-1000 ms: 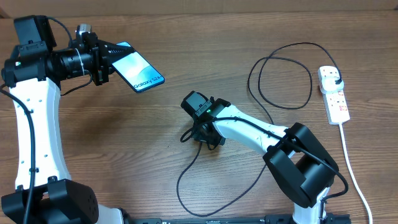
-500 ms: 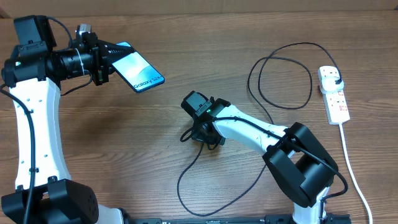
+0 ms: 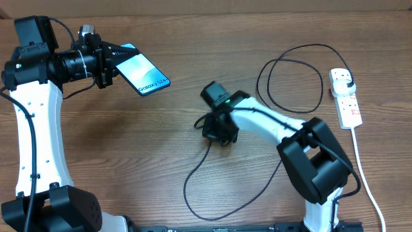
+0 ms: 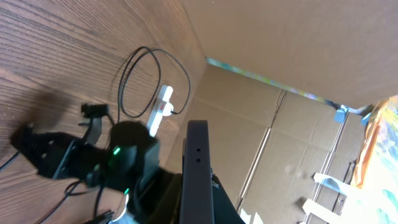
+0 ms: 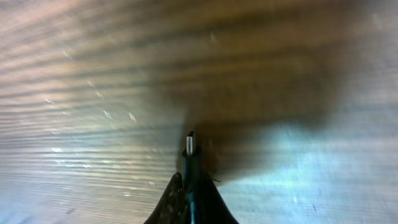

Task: Plug charger to phone and switch on socket
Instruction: 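Grasp the cable plug with the right gripper and lift it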

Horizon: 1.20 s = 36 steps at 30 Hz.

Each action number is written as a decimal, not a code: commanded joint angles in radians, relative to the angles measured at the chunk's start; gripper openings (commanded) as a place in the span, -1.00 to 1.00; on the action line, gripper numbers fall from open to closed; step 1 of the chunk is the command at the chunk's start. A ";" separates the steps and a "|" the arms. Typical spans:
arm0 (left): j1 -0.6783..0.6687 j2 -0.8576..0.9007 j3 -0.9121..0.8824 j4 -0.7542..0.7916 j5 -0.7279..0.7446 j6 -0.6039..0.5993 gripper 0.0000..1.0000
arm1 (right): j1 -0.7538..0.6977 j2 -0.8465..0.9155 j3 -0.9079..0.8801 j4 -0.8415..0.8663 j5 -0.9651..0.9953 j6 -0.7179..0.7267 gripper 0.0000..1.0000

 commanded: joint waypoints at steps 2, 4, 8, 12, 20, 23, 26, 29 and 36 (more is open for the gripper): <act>0.005 0.000 0.004 0.006 0.039 0.019 -0.92 | -0.091 0.014 0.022 0.060 -0.334 -0.124 -0.92; 0.005 0.000 0.004 0.010 0.039 0.019 -0.91 | -0.124 0.014 0.022 0.114 -0.478 -0.180 -0.93; 0.005 0.000 0.004 0.063 0.040 -0.025 -0.92 | -0.175 0.014 0.022 0.283 -0.792 -0.248 -0.92; 0.005 0.000 0.004 0.121 0.043 -0.048 -0.92 | -0.182 0.014 0.022 0.413 -0.935 -0.246 -0.92; 0.006 0.000 0.004 0.289 0.072 -0.121 -0.92 | -0.182 0.014 0.022 0.677 -1.096 -0.113 -0.92; 0.006 0.000 0.004 0.362 0.084 -0.166 -0.92 | -0.182 0.014 0.022 0.791 -1.128 -0.034 -0.92; 0.006 0.000 0.004 0.412 0.097 -0.207 -0.92 | -0.182 0.014 0.022 0.922 -1.154 0.068 -0.92; 0.006 0.000 0.004 0.456 0.104 -0.241 -0.91 | -0.181 0.014 0.022 1.092 -1.173 0.206 -0.92; 0.006 0.000 0.004 0.534 0.111 -0.341 -0.92 | -0.182 0.014 0.022 1.551 -1.179 0.570 -0.92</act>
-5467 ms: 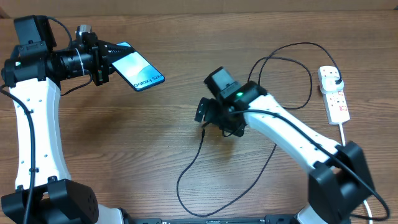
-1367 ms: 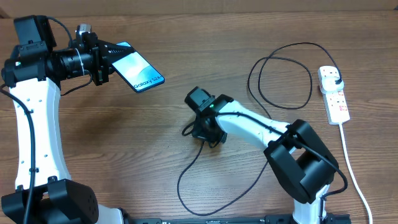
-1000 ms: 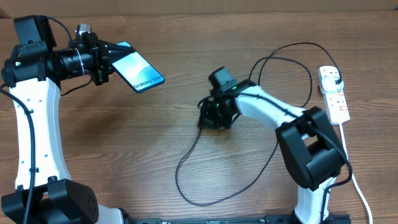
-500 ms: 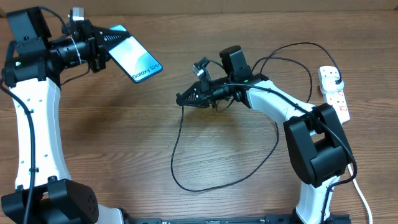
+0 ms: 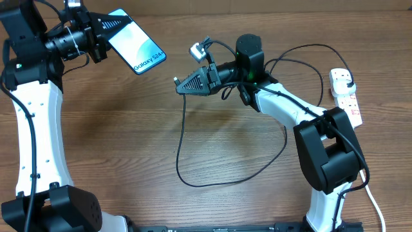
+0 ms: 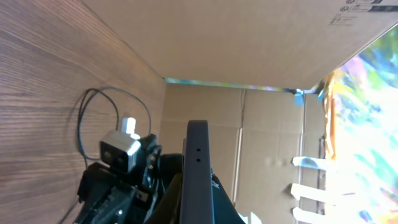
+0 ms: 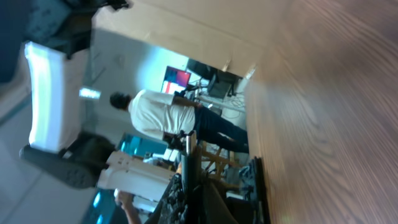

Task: Plug charger to phone and switch on socket
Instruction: 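Grasp the cable plug with the right gripper and lift it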

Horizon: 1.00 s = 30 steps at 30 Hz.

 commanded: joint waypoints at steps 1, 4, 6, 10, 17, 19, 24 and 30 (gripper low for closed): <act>0.006 0.000 0.005 0.034 0.051 -0.097 -0.92 | 0.000 0.006 0.013 0.172 -0.031 0.285 -0.92; 0.006 0.000 0.005 0.059 0.060 -0.148 -0.92 | 0.000 0.006 0.013 0.341 -0.031 0.428 -0.92; 0.005 0.000 0.005 0.060 0.063 -0.173 -0.91 | 0.000 0.006 0.013 0.409 -0.031 0.500 -0.92; 0.005 0.000 0.005 0.073 0.080 -0.172 -0.91 | 0.000 0.006 0.013 0.496 -0.031 0.594 -0.92; 0.005 0.000 0.005 0.098 0.079 -0.175 -0.92 | 0.000 0.006 0.013 0.581 -0.031 0.660 -0.92; 0.005 0.000 0.005 0.098 0.078 -0.175 -0.91 | 0.000 0.006 0.013 0.581 -0.031 0.672 -0.92; 0.005 0.000 0.005 0.100 0.085 -0.175 -0.91 | 0.000 0.006 0.013 0.581 -0.031 0.678 -0.92; 0.005 0.000 0.005 0.100 0.095 -0.171 -0.92 | 0.000 0.006 0.013 0.581 -0.030 0.696 -0.92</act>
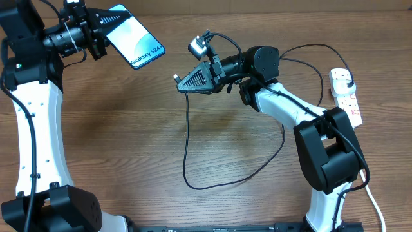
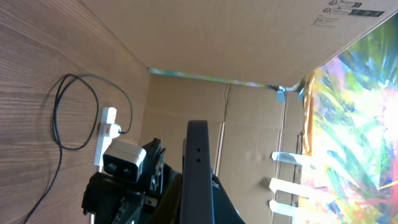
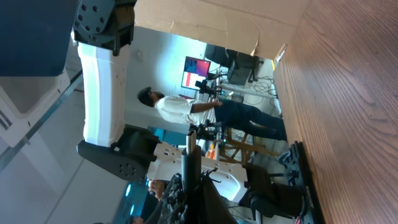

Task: Plug charger to phone and switch on socket
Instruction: 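Grasp the cable plug with the right gripper and lift it, then bring the phone's bottom edge down toward the raised plug with the left gripper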

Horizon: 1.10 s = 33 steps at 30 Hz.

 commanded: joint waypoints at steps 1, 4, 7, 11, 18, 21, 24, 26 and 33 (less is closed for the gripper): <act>0.005 0.000 0.005 0.009 0.046 -0.020 -0.92 | 0.000 0.006 0.012 0.010 0.002 0.027 -0.92; 0.006 0.000 0.005 0.009 0.053 -0.020 -0.91 | 0.000 0.006 0.012 0.010 0.011 0.027 -0.92; 0.006 0.000 0.005 0.009 0.053 -0.020 -0.91 | 0.000 0.006 0.012 0.011 0.018 0.027 -0.92; 0.006 0.000 0.005 0.010 0.052 -0.020 -0.92 | 0.000 0.006 0.012 0.011 0.018 0.027 -0.92; 0.006 0.000 0.005 0.031 0.050 -0.021 -0.91 | 0.000 0.006 0.012 0.011 0.030 0.054 -0.92; 0.006 0.000 0.005 0.061 0.050 -0.029 -0.91 | 0.000 0.006 0.012 0.016 0.050 0.069 -0.92; 0.006 0.000 0.005 0.090 0.042 -0.029 -0.91 | 0.000 0.006 0.012 0.047 0.068 0.102 -0.92; 0.006 0.000 0.005 0.107 0.033 -0.029 -0.92 | 0.000 0.006 0.012 0.089 0.083 0.138 -0.92; 0.006 0.000 0.005 0.175 0.007 -0.029 -0.92 | 0.000 0.006 0.012 0.226 0.108 0.226 -0.92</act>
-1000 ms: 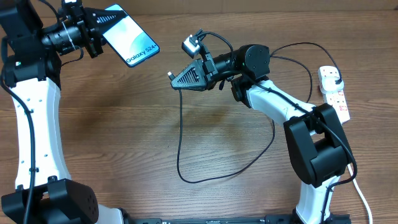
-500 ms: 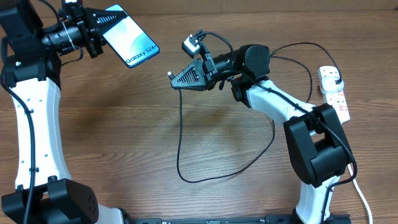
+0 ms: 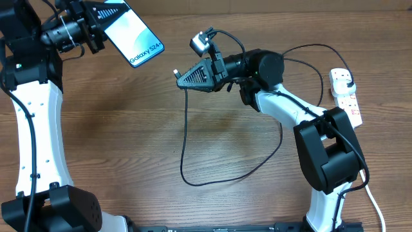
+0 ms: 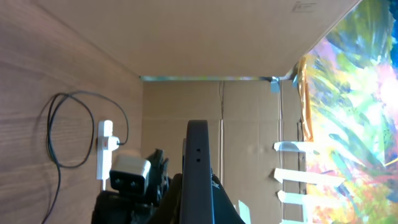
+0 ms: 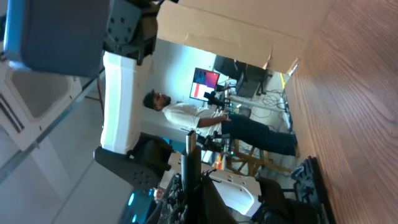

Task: Plug charger to phone and switch on socket
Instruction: 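Bring the phone's bottom edge down toward the raised plug with the left gripper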

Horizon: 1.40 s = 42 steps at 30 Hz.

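The phone (image 3: 134, 36), screen lit and reading Galaxy S24, is held in the air at the top left by my left gripper (image 3: 96, 26), shut on its upper end. In the left wrist view the phone (image 4: 198, 168) shows edge-on. My right gripper (image 3: 183, 78) is shut on the charger plug (image 3: 175, 73), raised near the middle and pointing left toward the phone, a gap still between them. The plug's metal tip (image 5: 191, 142) juts up between the fingers. The black cable (image 3: 187, 142) hangs down and loops over the table.
A white power strip (image 3: 346, 98) lies at the right edge with the charger's adapter (image 3: 346, 80) plugged in its top end. The cable loops (image 3: 290, 71) near it. A cardboard wall stands behind the wooden table (image 3: 129, 142).
The phone sits slightly higher and further up the frame. My right gripper with the plug has barely shifted, a touch upward. The hanging cable's loop has changed shape a little.
First my right gripper was down on the table at the cable end while the left held the phone up. Then the right gripper was raised with the plug, pointing left. Both have since stayed in the air, plug and phone facing each other.
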Each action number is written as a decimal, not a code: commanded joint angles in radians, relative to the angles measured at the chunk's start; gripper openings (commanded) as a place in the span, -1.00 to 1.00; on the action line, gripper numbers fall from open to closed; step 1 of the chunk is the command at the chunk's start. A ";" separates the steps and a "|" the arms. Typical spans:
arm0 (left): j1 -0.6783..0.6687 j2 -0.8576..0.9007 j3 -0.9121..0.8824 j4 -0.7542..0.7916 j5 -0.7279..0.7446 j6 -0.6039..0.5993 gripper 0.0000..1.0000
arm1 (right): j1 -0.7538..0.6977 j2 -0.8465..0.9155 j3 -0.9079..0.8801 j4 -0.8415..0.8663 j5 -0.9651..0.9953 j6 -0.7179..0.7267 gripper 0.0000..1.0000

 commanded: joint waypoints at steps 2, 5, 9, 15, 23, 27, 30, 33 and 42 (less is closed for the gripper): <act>0.005 0.000 0.005 0.029 -0.010 -0.010 -0.91 | 0.000 0.006 0.012 0.039 0.032 0.074 -0.92; 0.006 0.000 0.005 0.042 -0.023 -0.009 -0.92 | 0.000 0.006 0.012 0.053 0.032 0.100 -0.92; 0.005 0.000 0.005 0.092 -0.050 -0.006 -0.91 | 0.000 0.006 0.012 0.119 0.043 0.153 -0.92; -0.002 0.000 0.005 0.122 -0.070 0.003 -0.92 | 0.002 0.005 0.012 0.167 0.035 0.182 -0.92; -0.022 0.000 0.005 0.122 -0.074 0.098 -0.91 | 0.013 0.005 0.012 0.167 0.048 0.143 -0.92; -0.028 0.000 0.005 0.120 -0.071 0.166 -0.92 | 0.013 0.005 0.012 0.168 0.059 0.143 -0.92; -0.037 0.000 0.005 0.117 -0.076 0.187 -0.91 | 0.013 0.005 0.012 0.167 0.059 0.143 -0.92; -0.052 0.001 0.005 0.114 -0.101 0.205 -0.91 | 0.013 0.005 0.012 0.167 0.066 0.143 -0.92; -0.102 0.029 0.005 0.113 -0.145 0.232 -0.91 | 0.013 0.005 0.012 0.167 0.069 0.138 -0.92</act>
